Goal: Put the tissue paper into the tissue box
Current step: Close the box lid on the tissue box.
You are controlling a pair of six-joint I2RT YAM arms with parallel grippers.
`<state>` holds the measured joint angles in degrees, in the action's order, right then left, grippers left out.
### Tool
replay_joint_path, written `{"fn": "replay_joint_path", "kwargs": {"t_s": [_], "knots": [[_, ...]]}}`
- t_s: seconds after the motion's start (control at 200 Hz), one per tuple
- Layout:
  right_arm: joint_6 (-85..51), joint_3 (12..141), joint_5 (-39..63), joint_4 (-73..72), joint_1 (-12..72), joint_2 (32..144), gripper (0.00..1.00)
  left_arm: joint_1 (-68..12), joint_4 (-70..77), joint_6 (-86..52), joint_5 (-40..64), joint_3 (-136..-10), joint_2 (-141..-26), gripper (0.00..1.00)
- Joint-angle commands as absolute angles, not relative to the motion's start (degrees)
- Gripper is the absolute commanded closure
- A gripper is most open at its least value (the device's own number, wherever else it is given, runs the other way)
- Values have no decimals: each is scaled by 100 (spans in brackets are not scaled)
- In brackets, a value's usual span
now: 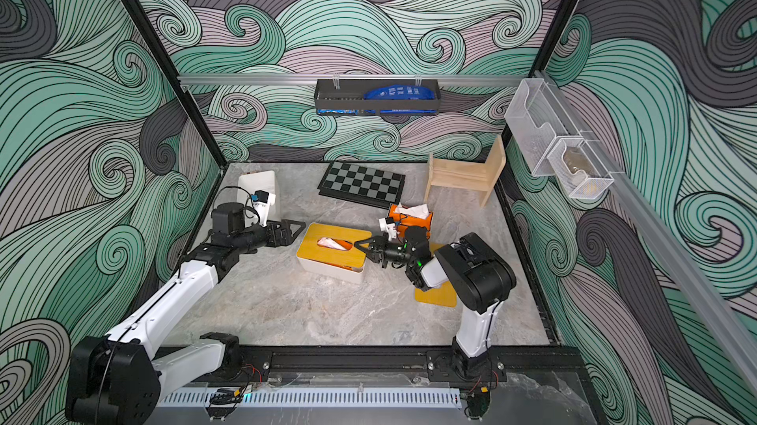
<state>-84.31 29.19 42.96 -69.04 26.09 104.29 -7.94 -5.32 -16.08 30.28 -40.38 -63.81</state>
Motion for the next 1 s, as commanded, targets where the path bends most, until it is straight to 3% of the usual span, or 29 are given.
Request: {"fn": "replay_joint_path", "kwargs": {"t_s": [0.0,0.405,0.996], "knots": [[-8341,3017,4150,-6912,2650,10327,100,-809,-508,-1616,3166,-4008,-6436,1],[-8297,3050,4122,-6864,2668,10336,100,-1134,-1111,-1343,2801,-4367,-7012,1],[-8288,3032,4122,-6900,2688,10380,100,-2078,-2467,-1133,1502,-5501,-8317,14]]}}
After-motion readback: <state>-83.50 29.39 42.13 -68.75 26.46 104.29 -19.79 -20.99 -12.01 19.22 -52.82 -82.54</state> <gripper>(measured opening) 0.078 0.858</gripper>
